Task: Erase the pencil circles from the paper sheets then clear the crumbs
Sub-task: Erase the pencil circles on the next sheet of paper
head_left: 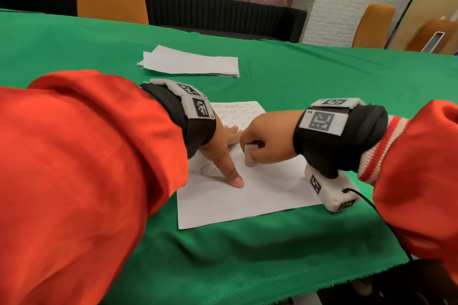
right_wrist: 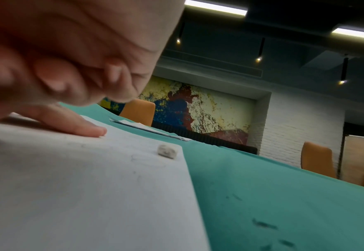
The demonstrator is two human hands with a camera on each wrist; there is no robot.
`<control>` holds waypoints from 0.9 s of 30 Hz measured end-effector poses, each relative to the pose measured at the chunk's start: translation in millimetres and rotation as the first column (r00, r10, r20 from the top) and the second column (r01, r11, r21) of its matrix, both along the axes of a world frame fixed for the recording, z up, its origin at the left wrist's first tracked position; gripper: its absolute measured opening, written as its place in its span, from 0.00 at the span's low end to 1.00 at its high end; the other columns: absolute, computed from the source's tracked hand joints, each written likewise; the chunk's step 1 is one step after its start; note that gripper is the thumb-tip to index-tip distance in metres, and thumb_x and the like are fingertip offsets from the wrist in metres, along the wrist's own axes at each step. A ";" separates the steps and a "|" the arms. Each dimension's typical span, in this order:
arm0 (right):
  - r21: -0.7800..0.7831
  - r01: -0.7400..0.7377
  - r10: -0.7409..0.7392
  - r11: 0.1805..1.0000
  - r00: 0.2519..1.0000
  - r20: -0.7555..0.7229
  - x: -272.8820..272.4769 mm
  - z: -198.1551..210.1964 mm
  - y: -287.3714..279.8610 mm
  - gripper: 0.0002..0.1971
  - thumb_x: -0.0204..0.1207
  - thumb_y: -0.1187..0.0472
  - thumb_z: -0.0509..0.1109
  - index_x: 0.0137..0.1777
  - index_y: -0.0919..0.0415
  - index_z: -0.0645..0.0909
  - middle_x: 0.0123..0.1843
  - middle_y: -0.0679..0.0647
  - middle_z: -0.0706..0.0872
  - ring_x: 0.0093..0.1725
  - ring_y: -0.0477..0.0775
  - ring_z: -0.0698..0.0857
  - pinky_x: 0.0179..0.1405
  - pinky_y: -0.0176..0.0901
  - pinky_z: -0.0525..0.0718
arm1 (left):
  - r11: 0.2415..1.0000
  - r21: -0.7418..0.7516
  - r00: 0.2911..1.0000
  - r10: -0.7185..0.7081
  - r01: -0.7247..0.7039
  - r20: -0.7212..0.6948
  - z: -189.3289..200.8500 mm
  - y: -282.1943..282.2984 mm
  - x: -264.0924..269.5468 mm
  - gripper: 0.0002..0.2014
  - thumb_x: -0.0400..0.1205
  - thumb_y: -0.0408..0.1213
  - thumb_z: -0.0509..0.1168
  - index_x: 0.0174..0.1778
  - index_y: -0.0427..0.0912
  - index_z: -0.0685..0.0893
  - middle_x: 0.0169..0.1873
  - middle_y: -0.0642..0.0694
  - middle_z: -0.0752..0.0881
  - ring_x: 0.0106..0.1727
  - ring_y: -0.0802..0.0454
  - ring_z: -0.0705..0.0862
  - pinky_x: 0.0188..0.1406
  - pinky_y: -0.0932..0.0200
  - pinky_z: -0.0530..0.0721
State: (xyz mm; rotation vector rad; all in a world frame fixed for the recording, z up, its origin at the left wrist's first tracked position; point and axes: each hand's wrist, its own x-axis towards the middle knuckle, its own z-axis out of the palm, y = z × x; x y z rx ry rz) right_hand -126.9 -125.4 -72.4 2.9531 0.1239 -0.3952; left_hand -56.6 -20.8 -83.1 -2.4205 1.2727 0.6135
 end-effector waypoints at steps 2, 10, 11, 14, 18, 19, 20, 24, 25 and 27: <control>0.006 0.017 -0.017 1.000 1.000 0.001 0.6 0.1 0.0 0.12 0.77 0.53 0.63 0.31 0.50 0.72 0.30 0.45 0.75 0.31 0.45 0.73 0.28 0.38 0.68 | 1.000 -0.003 1.000 0.003 -0.003 -0.003 0.0 0.6 -0.3 0.51 0.75 0.63 0.64 0.82 0.56 0.33 0.83 0.50 0.37 0.84 0.49 0.45 0.79 0.49 0.45; 0.023 0.009 -0.009 1.000 1.000 -0.007 0.9 -0.9 -2.7 0.13 0.76 0.53 0.64 0.30 0.50 0.72 0.30 0.45 0.75 0.32 0.46 0.73 0.28 0.38 0.69 | 1.000 0.012 1.000 0.006 -0.006 -0.003 0.0 -0.3 0.2 0.52 0.75 0.65 0.64 0.82 0.54 0.34 0.83 0.51 0.37 0.84 0.50 0.45 0.79 0.48 0.46; 0.033 0.003 -0.003 0.999 1.000 -0.023 -0.1 -0.2 -1.5 0.13 0.76 0.53 0.65 0.29 0.50 0.72 0.29 0.45 0.74 0.30 0.44 0.72 0.28 0.38 0.68 | 1.000 0.011 1.000 0.004 -0.004 -0.002 0.3 0.1 0.0 0.52 0.75 0.64 0.64 0.82 0.55 0.34 0.83 0.51 0.38 0.84 0.49 0.45 0.79 0.48 0.46; -0.014 -0.004 0.004 1.000 1.000 0.021 1.0 -0.5 2.2 0.13 0.75 0.53 0.64 0.29 0.50 0.71 0.29 0.45 0.75 0.29 0.43 0.71 0.27 0.38 0.68 | 1.000 0.008 1.000 0.004 -0.004 0.003 -0.6 -0.2 0.5 0.52 0.75 0.64 0.64 0.82 0.55 0.34 0.83 0.51 0.39 0.84 0.49 0.46 0.79 0.49 0.47; -0.030 -0.009 0.011 1.000 0.999 0.046 1.4 -0.9 2.1 0.13 0.75 0.54 0.63 0.28 0.52 0.71 0.28 0.46 0.74 0.28 0.45 0.70 0.27 0.38 0.68 | 1.000 -0.007 0.999 0.011 -0.011 -0.034 -2.1 -0.5 2.3 0.51 0.75 0.63 0.65 0.83 0.54 0.36 0.83 0.51 0.41 0.83 0.49 0.48 0.79 0.48 0.49; 0.002 -0.003 0.003 1.000 1.000 0.014 0.3 -0.5 1.8 0.13 0.74 0.54 0.65 0.28 0.52 0.71 0.27 0.47 0.73 0.27 0.45 0.70 0.26 0.38 0.68 | 1.000 -0.008 0.999 0.009 -0.009 -0.034 -1.9 -0.5 2.1 0.51 0.75 0.62 0.66 0.83 0.55 0.37 0.83 0.52 0.41 0.83 0.49 0.49 0.79 0.48 0.49; 0.032 0.007 -0.007 0.999 1.000 -0.016 -0.8 0.0 1.9 0.14 0.73 0.53 0.66 0.27 0.53 0.72 0.26 0.47 0.73 0.27 0.45 0.70 0.26 0.39 0.68 | 1.000 -0.009 0.999 0.006 -0.006 -0.033 -1.8 -0.5 1.8 0.51 0.75 0.62 0.66 0.83 0.56 0.37 0.83 0.52 0.42 0.83 0.49 0.49 0.79 0.48 0.49; 0.009 0.034 -0.034 0.999 0.999 0.004 1.1 -0.7 2.4 0.12 0.72 0.52 0.67 0.29 0.51 0.74 0.27 0.46 0.75 0.28 0.45 0.72 0.26 0.37 0.69 | 1.000 -0.007 1.000 0.000 0.000 -0.012 -2.3 -0.7 2.3 0.51 0.75 0.64 0.65 0.82 0.57 0.36 0.83 0.52 0.40 0.83 0.50 0.47 0.79 0.48 0.47; -0.011 0.036 -0.036 0.999 0.999 0.033 1.9 -1.0 2.0 0.12 0.72 0.53 0.67 0.28 0.51 0.73 0.27 0.46 0.75 0.28 0.45 0.72 0.27 0.37 0.68 | 1.000 -0.003 1.000 0.004 -0.004 -0.009 -2.7 -0.9 3.4 0.52 0.74 0.64 0.65 0.82 0.56 0.35 0.83 0.52 0.39 0.84 0.51 0.46 0.79 0.48 0.46; -0.021 0.031 -0.030 0.999 0.998 0.064 1.4 -1.2 1.2 0.13 0.72 0.53 0.65 0.28 0.53 0.72 0.27 0.47 0.74 0.27 0.45 0.70 0.26 0.37 0.68 | 1.000 0.001 1.000 0.013 -0.013 -0.014 -3.5 -1.2 4.9 0.53 0.74 0.65 0.65 0.82 0.55 0.34 0.83 0.52 0.39 0.84 0.51 0.45 0.79 0.48 0.46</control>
